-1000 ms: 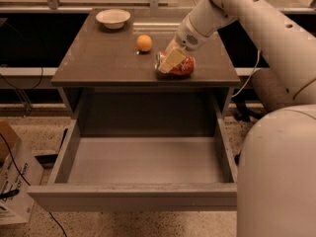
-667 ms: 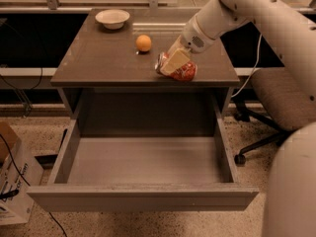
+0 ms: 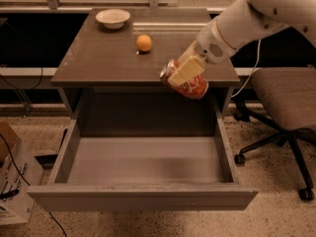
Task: Place coke can into top drawer
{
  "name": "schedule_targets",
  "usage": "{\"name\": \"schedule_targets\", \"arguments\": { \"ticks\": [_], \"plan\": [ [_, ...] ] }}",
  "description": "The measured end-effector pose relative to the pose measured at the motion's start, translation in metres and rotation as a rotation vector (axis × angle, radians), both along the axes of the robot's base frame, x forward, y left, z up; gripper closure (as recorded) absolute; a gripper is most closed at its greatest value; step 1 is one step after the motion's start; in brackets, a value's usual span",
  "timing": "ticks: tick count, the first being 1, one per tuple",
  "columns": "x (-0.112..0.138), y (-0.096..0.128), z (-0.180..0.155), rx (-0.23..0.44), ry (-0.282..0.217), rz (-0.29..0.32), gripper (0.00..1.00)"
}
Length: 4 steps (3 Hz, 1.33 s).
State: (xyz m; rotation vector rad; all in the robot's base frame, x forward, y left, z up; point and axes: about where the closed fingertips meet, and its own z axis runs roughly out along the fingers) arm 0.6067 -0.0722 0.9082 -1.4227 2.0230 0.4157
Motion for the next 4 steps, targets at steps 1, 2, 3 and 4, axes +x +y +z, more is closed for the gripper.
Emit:
{"name": "schedule_targets", "arguments": {
  "ticks": [1,2,3,4],
  "plan": [
    [-0.059,0.001,-0.005,-0.016,0.072,-0.030,1.00],
    [-0.081,0.009,-0.022,-0.027,0.128,-0.036,1.00],
    [-0.086,0.035,-0.068,-0.035,0.187,-0.020,1.00],
    [-0.080,0.049,-0.100,-0.026,0.217,-0.015,1.00]
  ]
}}
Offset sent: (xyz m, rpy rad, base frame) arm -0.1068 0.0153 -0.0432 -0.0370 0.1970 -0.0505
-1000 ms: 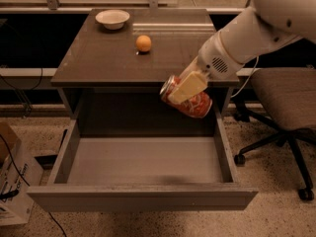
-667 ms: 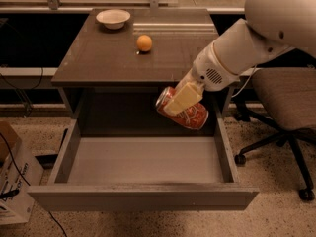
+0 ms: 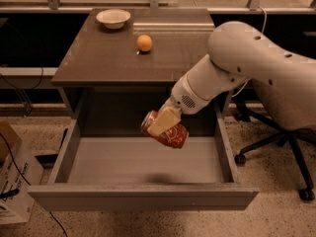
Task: Place coke can into top drawer
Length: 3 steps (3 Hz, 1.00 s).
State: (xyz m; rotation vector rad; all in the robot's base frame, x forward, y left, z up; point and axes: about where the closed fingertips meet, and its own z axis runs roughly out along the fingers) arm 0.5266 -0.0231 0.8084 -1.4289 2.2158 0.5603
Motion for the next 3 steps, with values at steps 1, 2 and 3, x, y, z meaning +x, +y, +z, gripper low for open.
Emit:
{"name": "schedule_targets", "arguments": {
  "ticks": [1,2,3],
  "plan": [
    [0.008,0.009,-0.040,0.015,0.043,-0.018,1.00],
    [0.013,0.011,-0.093,0.022,0.105,-0.054,1.00],
    [0.012,0.009,-0.124,0.031,0.152,-0.084,1.00]
  ]
}}
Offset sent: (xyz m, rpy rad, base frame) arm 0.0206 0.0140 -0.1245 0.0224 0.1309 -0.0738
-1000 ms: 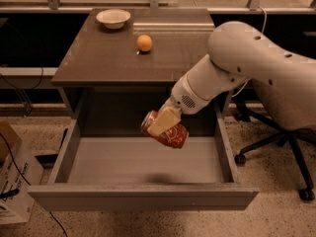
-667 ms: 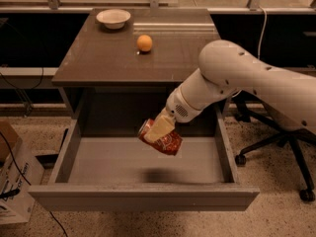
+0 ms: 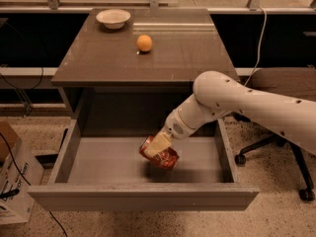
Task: Place coke can into top drawer
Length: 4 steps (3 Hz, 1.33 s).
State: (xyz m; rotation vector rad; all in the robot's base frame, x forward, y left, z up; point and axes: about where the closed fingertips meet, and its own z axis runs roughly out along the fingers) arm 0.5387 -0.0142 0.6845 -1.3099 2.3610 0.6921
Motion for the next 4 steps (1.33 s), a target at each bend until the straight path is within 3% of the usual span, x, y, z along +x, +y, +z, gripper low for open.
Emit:
{"name": "schedule_targets", "arguments": {
  "ticks": [1,4],
  "plan": [
    [-0.0012,-0.0039,-0.0177,0.006,0.036,-0.013,0.81],
    [-0.0032,0.0002,-0.0192,0.005,0.039,-0.003,0.11]
  ]
}}
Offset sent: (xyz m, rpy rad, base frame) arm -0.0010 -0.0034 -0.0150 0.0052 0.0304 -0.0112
